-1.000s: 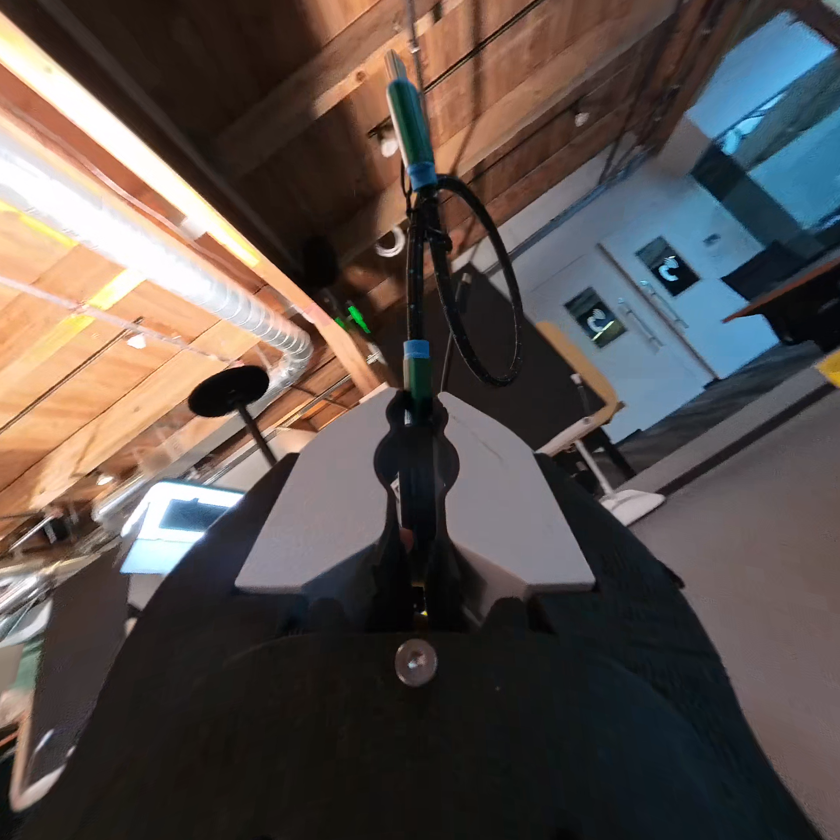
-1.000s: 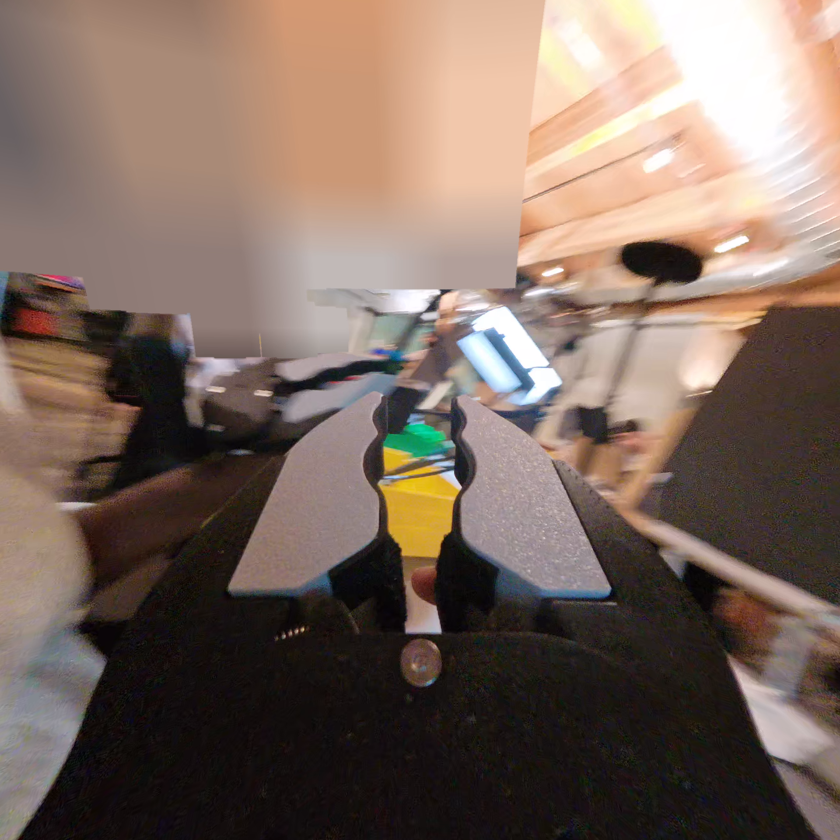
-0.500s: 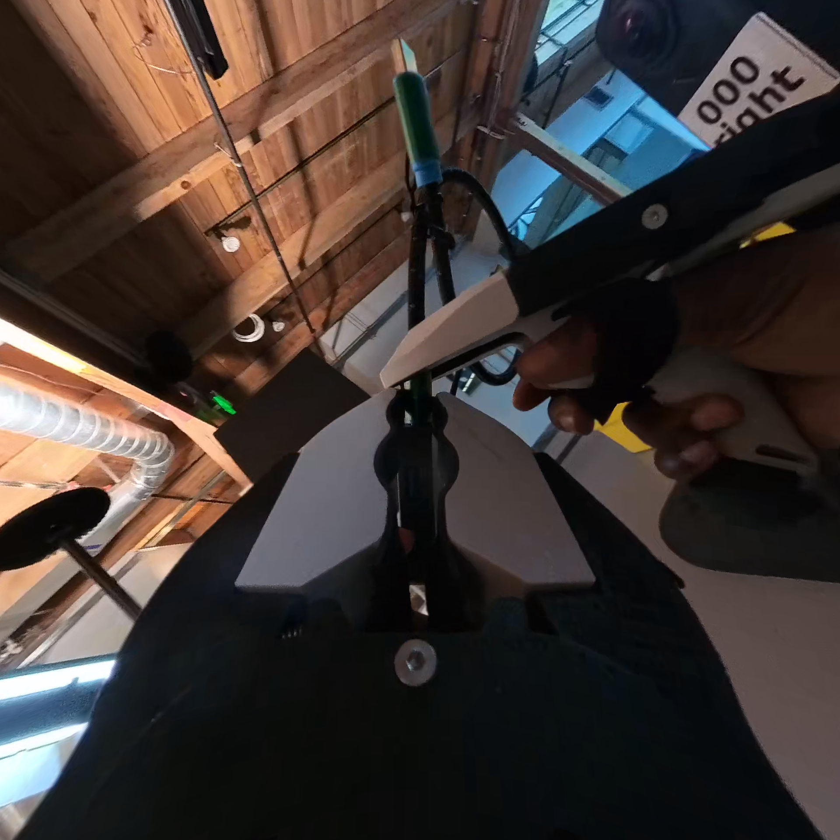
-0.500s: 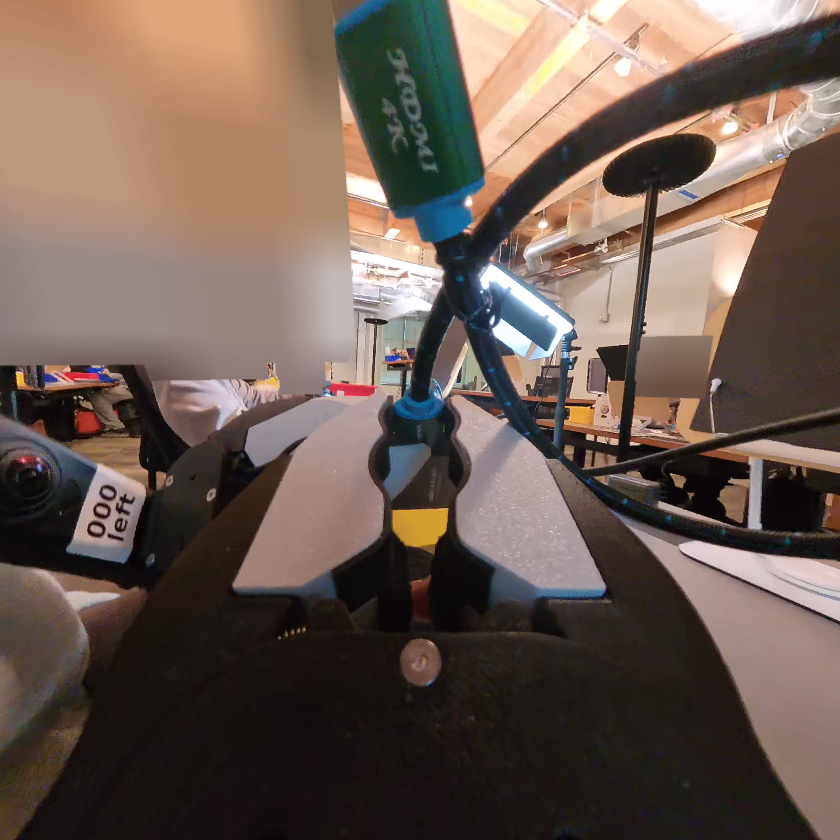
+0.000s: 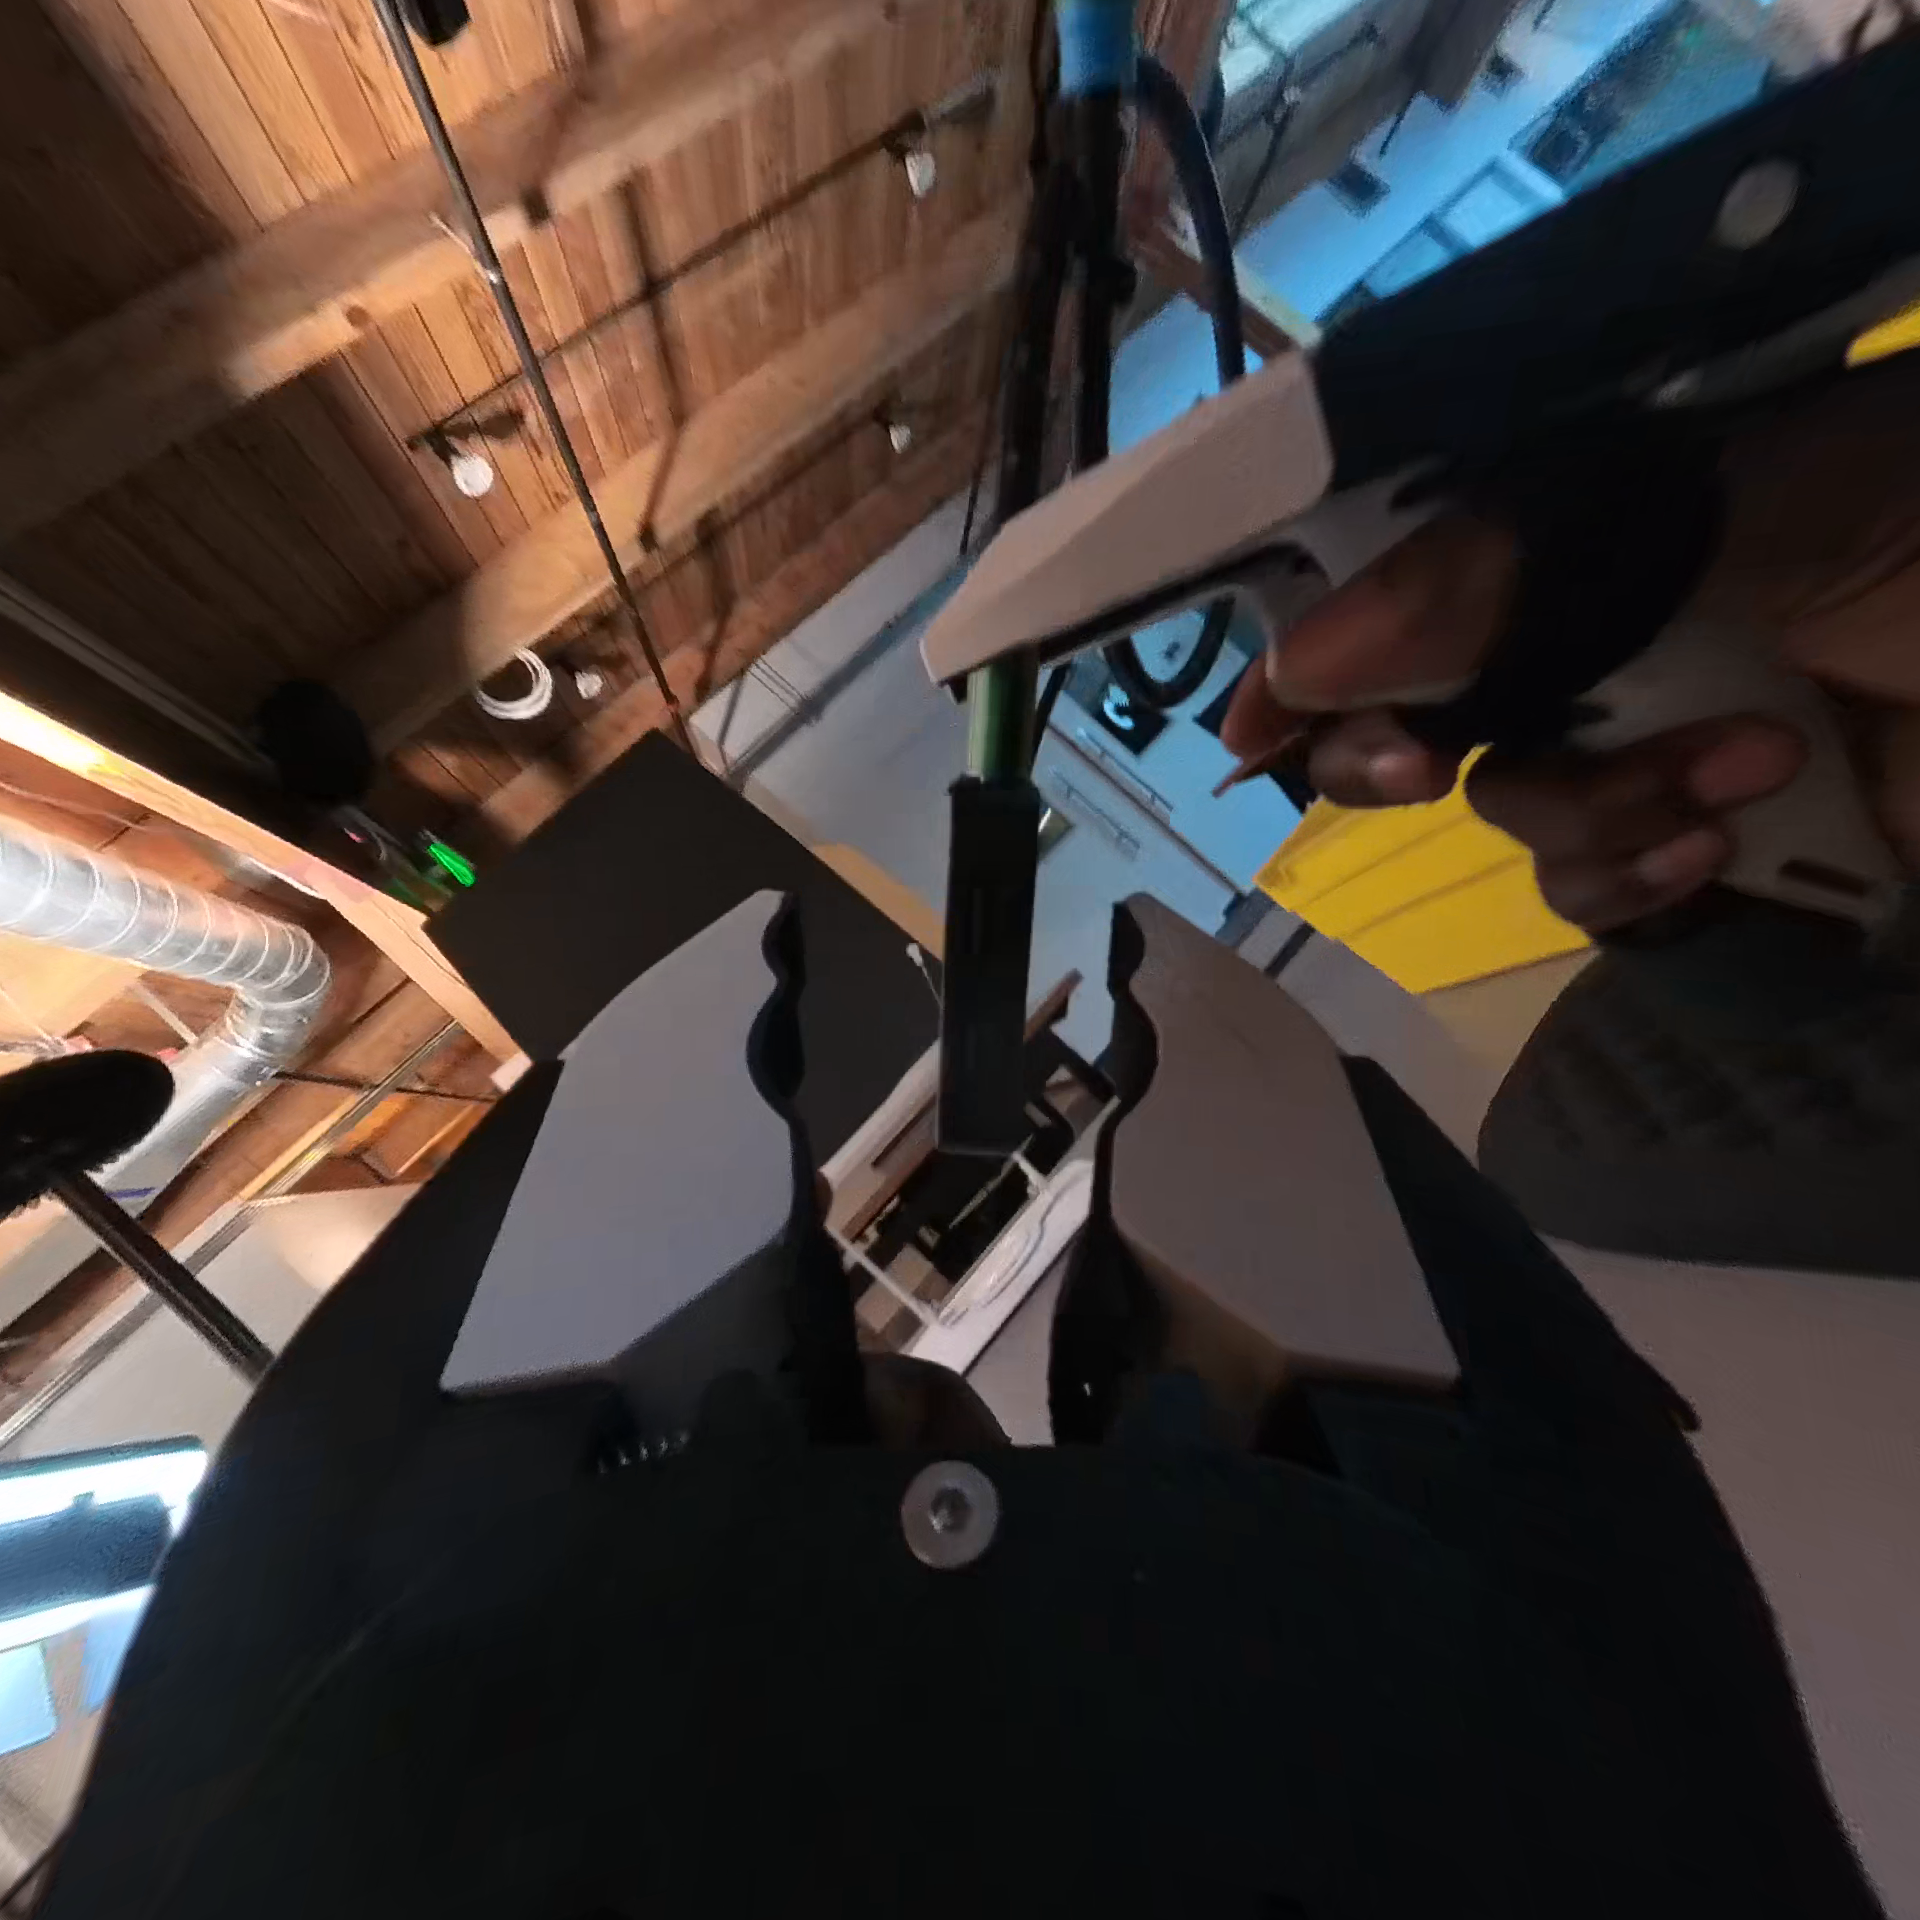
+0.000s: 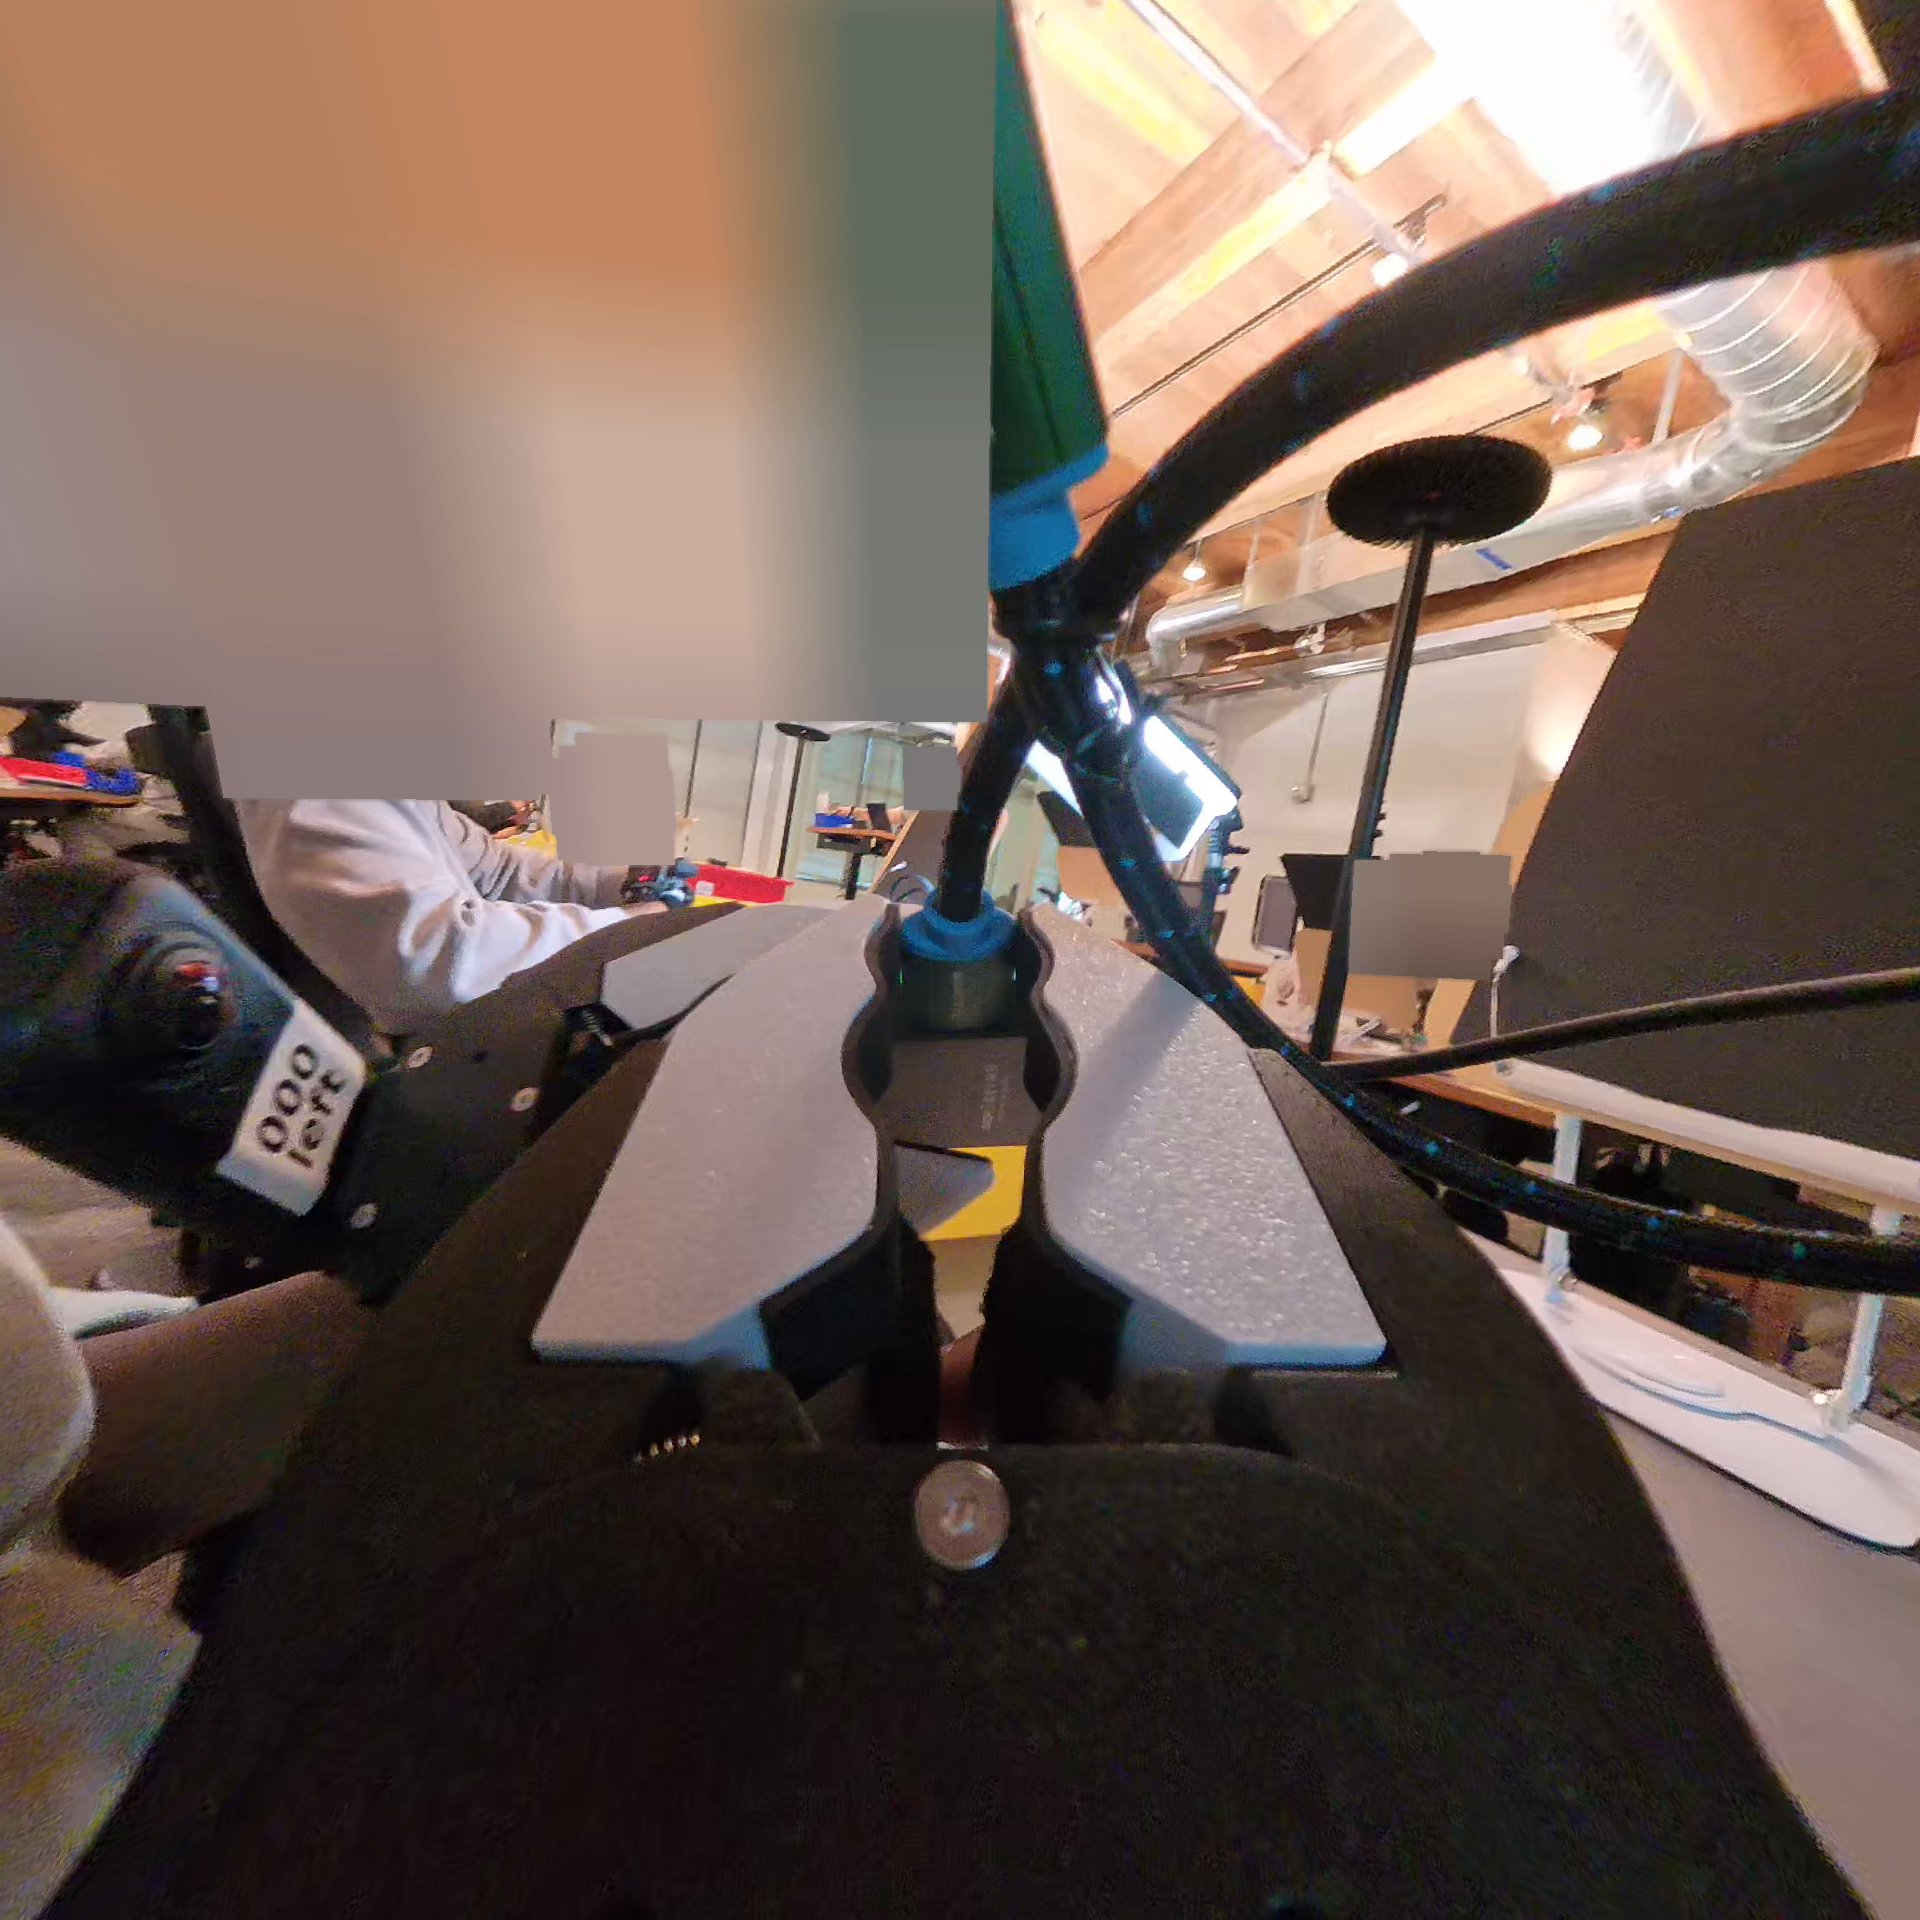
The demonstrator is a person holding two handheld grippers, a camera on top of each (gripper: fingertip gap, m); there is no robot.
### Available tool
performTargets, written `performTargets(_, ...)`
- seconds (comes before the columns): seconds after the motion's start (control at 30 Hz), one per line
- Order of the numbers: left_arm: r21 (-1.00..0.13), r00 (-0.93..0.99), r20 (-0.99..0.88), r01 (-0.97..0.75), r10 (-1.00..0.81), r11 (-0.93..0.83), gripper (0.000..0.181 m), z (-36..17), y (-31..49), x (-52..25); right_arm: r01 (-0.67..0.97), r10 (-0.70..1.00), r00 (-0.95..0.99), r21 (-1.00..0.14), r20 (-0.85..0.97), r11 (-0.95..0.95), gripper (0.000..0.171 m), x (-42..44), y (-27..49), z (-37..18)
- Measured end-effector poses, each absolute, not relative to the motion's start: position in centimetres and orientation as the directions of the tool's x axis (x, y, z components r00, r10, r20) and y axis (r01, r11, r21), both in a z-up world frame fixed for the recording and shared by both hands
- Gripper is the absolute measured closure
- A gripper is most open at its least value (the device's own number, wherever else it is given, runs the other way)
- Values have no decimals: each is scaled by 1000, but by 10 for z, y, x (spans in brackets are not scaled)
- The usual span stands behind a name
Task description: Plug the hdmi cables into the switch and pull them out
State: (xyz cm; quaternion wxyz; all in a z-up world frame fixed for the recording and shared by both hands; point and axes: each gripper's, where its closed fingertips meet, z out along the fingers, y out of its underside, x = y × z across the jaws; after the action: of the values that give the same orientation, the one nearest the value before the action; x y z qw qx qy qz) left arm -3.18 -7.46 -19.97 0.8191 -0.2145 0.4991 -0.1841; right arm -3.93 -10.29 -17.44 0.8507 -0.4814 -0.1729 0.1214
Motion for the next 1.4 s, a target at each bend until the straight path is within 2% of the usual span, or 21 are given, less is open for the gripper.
performTargets(0.07,-495,433,-772,50,-466,867,124,-204,-73,-30,-43,397,901,-874,175,483,150,-45,-100,-179)
performTargets(0.1,-465,440,-789,29,-429,885,134,-205,-72,-29,-44,411,894,-879,177,474,150,-49,-98,-181)
performTargets(0.13,-441,454,-801,-5,-391,897,155,-206,-70,-29,-45,428,886,-884,181,465,150,-54,-97,-184)
performTargets(0.17,-434,469,-802,-35,-369,900,165,-207,-66,-29,-46,445,877,-889,183,456,150,-59,-96,-186)
performTargets(0.27,-513,435,-768,19,-469,858,167,-210,-64,-29,1,422,881,-892,215,453,150,-61,-95,-189)
performTargets(0.47,-564,390,-747,56,-538,824,167,-215,-65,-26,96,330,905,-885,269,456,151,-53,-95,-189)
performTargets(0.57,-511,405,-771,66,-491,857,167,-211,-68,-30,121,359,876,-868,321,482,151,-59,-100,-188)
performTargets(0.63,-497,404,-777,76,-483,864,167,-211,-70,-29,75,405,867,-880,290,469,151,-58,-101,-188)
performTargets(0.73,-532,375,-758,118,-534,838,167,-215,-69,-29,-161,508,859,-906,67,391,152,-48,-96,-187)
performTargets(0.77,-538,367,-759,112,-538,836,167,-218,-67,-28,-194,519,854,-903,36,383,152,-47,-94,-189)
performTargets(0.8,-541,361,-760,108,-540,834,167,-221,-64,-28,-167,505,861,-903,61,395,151,-49,-93,-191)
performTargets(0.9,-565,349,-748,111,-565,817,167,-230,-56,-26,264,313,852,-860,420,437,151,-59,-91,-202)
performTargets(0.93,-573,352,-734,136,-580,808,167,-229,-59,-26,285,306,844,-852,440,439,151,-60,-92,-201)
performTargets(1.03,-602,318,-715,173,-623,780,167,-229,-64,-27,-51,451,879,-911,153,409,152,-49,-92,-195)
performTargets(1.07,-606,307,-720,161,-623,779,167,-231,-62,-26,-135,491,868,-914,77,382,152,-46,-91,-195)
performTargets(1.1,-610,298,-722,151,-624,778,167,-232,-61,-25,-150,496,866,-912,65,381,152,-44,-90,-197)
performTargets(1.13,-625,282,-714,157,-641,764,167,-234,-61,-24,-77,460,878,-907,135,414,152,-47,-91,-199)
performTargets(1.2,-677,241,-675,173,-698,715,166,-239,-59,-22,265,295,857,-852,423,451,152,-55,-92,-203)
performTargets(1.23,-691,227,-663,182,-713,700,166,-240,-59,-21,348,261,830,-824,492,447,151,-58,-92,-203)
performTargets(1.33,-723,193,-637,187,-746,665,165,-240,-64,-21,252,316,851,-854,419,454,152,-57,-94,-201)
performTargets(1.4,-752,80,-627,195,-775,629,148,-244,-73,-22,288,364,789,-821,495,493,151,-67,-103,-203)
